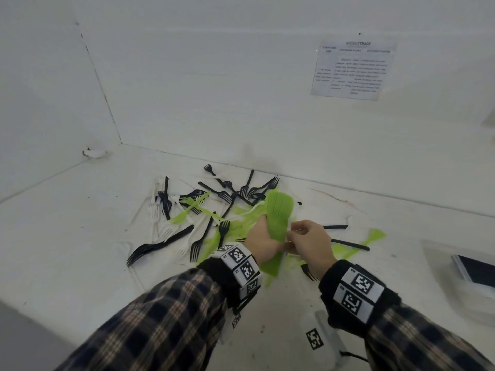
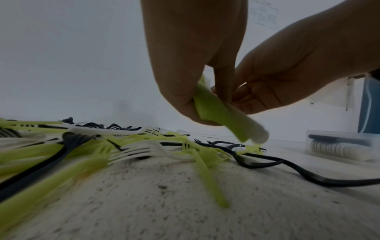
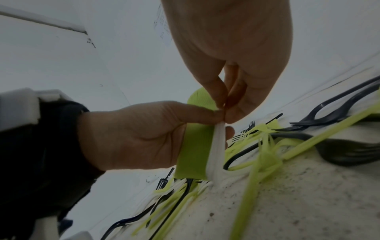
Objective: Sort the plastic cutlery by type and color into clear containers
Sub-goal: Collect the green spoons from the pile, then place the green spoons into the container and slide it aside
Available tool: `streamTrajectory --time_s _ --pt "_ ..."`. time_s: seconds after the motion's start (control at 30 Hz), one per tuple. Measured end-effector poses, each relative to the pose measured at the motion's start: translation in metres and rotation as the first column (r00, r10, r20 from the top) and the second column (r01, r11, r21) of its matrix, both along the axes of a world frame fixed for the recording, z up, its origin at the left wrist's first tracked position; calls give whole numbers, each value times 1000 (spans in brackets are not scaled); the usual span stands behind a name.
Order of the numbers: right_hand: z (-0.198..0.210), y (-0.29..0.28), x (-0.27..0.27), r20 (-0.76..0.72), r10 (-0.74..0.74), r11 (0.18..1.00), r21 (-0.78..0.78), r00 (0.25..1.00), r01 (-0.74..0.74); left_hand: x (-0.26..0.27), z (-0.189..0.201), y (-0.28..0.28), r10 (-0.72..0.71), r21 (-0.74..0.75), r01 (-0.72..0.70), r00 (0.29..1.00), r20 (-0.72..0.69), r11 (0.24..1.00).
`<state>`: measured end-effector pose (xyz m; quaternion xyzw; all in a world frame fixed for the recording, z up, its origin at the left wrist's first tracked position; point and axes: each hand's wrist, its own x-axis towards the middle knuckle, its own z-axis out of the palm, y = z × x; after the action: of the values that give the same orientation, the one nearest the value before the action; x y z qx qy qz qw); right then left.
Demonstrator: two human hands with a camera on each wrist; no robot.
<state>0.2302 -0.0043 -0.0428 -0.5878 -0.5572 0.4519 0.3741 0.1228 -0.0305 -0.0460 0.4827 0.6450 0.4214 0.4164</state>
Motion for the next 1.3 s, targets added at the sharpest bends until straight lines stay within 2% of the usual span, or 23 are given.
streamTrajectory --time_s 0.17,0.3,0.43,0.53,0.6,0.63,0.7,0.73,0.77,0.8,0.83,0.9,1.0,1.03,1.1,1.17,1.3 --pt "0 0 17 -69 24 1000 -16 997 -25 21 0 -2 -7 37 11 993 -116 999" --pt "3 1 35 -18 41 999 3 999 -41 37 6 -4 -63 48 80 959 -277 996" --pt "10 0 58 -1 -45 996 73 999 45 51 8 4 -117 78 172 877 -466 982" --pt "25 -7 77 83 -162 922 367 983 121 62 12 11 -186 -10 245 710 -679 970" --pt "35 -4 89 279 -166 873 488 946 9 69 13 15 -232 -55 318 549 -803 946" --pt "40 -1 96 435 -130 868 485 891 -110 74 13 17 -253 -87 362 443 -860 928" --pt "48 8 108 709 12 862 349 705 -366 84 14 19 -264 -146 439 219 -939 886" --pt "52 11 114 788 110 862 227 606 -452 90 16 21 -242 -158 470 124 -962 868" --pt "57 14 120 816 218 861 97 536 -499 94 17 23 -218 -171 497 38 -975 851" --pt "61 18 126 799 329 854 -24 503 -520 98 18 25 -185 -176 517 -35 -982 838" --pt "62 22 132 751 435 833 -126 497 -538 102 19 26 -120 -137 546 -67 -990 827" --pt "65 26 144 614 586 775 -235 529 -587 109 17 30 -27 -63 579 -70 -997 813" --pt "69 29 161 525 621 776 -306 582 -552 120 3 42 77 44 637 -24 -997 770" --pt "72 29 166 534 623 778 -341 572 -528 124 1 44 94 50 653 -33 -995 755" --pt "75 34 177 570 656 747 -394 496 -535 134 2 44 147 83 685 -35 -988 723" --pt "75 39 187 618 657 738 -410 433 -535 144 3 45 195 132 707 -8 -981 695" --pt "80 42 207 711 561 809 -360 425 -466 171 10 50 237 175 704 9 -971 689"
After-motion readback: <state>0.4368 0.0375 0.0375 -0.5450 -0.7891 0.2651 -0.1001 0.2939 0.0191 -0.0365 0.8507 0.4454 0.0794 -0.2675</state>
